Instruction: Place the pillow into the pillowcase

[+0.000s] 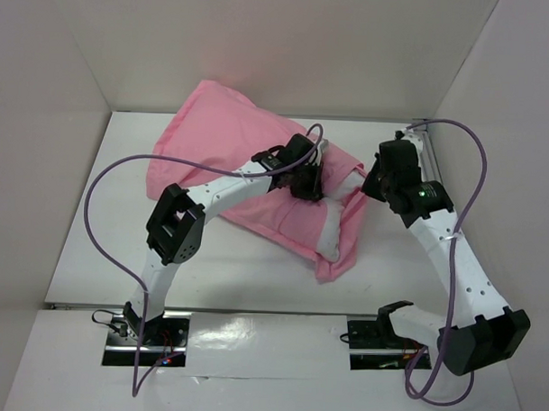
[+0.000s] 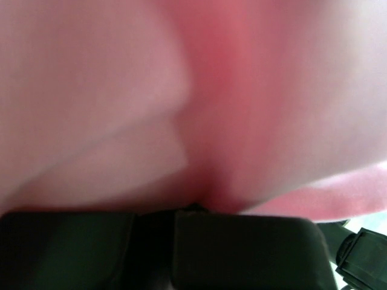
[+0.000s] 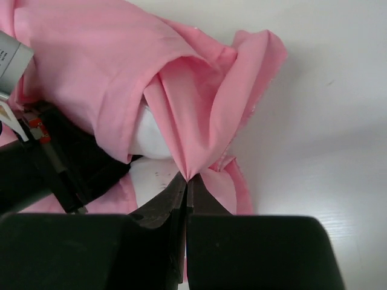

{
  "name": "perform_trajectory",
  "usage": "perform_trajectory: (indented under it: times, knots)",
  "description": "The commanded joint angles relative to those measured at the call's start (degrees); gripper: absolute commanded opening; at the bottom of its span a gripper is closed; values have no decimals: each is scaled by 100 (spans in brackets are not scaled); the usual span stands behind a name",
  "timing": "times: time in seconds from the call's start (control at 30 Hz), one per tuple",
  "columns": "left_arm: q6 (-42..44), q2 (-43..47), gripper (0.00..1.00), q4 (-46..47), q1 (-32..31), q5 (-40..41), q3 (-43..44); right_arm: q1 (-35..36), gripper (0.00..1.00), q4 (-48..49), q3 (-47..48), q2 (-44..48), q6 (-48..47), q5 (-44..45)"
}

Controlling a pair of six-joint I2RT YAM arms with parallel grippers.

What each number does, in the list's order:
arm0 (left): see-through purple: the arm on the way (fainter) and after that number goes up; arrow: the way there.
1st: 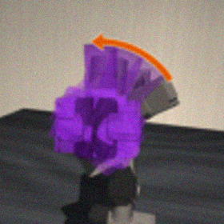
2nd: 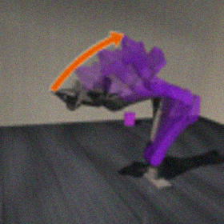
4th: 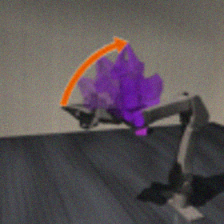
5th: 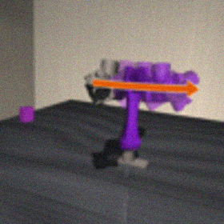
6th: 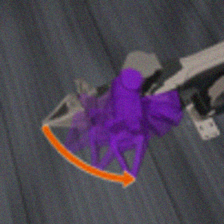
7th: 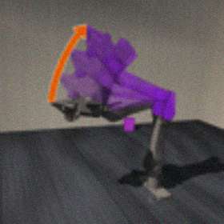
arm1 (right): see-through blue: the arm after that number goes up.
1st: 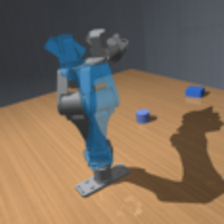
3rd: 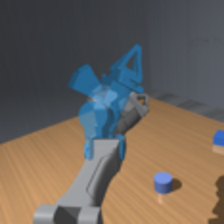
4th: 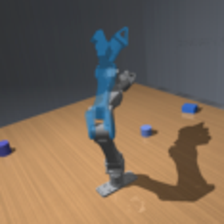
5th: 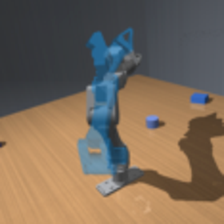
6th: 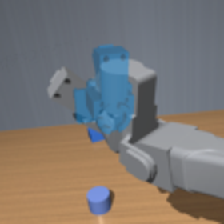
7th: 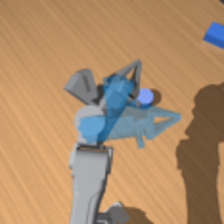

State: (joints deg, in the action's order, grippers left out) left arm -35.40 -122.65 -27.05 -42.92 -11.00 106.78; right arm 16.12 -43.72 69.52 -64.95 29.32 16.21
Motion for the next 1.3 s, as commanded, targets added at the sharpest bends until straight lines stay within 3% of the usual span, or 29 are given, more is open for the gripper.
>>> perform_trajectory:
  times: [0.0,0.17,0.33,0.57,0.63,0.73,0.83,0.87,0.9,0.93,1.0,1.07,1.17,1.27]
  knots:
    - [375,-514,0,-1522,99,389,-659,-214,0,1268,572,359,-14,103]
    - [376,-585,0,-1663,99,512,-659,-214,0,1937,792,482,-67,-1364]
    - [314,-979,0,-1716,99,564,-334,-214,0,1895,1318,799,-207,-2497]
    - [261,-1217,0,-1769,99,564,0,-214,0,1780,1785,905,82,-3771]
    - [209,-1217,0,-1769,99,564,1,-214,0,1780,1698,905,83,-3774]
    - [209,-981,0,-1716,99,372,-69,-214,0,1376,1267,774,-180,-2872]
    - [147,-463,0,-1584,99,240,-210,-214,3,631,985,511,-251,-1046]
    - [95,-331,0,-1523,99,239,-280,-214,13,350,985,214,-164,-14]
    - [94,-112,0,-1523,99,178,-281,-214,24,-184,985,45,-164,344]
    - [94,-23,0,-1523,99,125,-281,-267,51,-433,1229,-122,-103,653]
    - [94,100,0,-1470,99,125,-281,-267,59,-811,1423,-439,-102,988]
    - [94,162,0,-1470,99,125,-281,-267,61,-813,1556,-440,-163,937]
    - [34,162,0,-1470,99,125,-229,-267,53,-690,1503,-378,-224,569]
    - [33,110,0,-1470,99,63,-228,92,52,-742,1179,-439,-225,217]
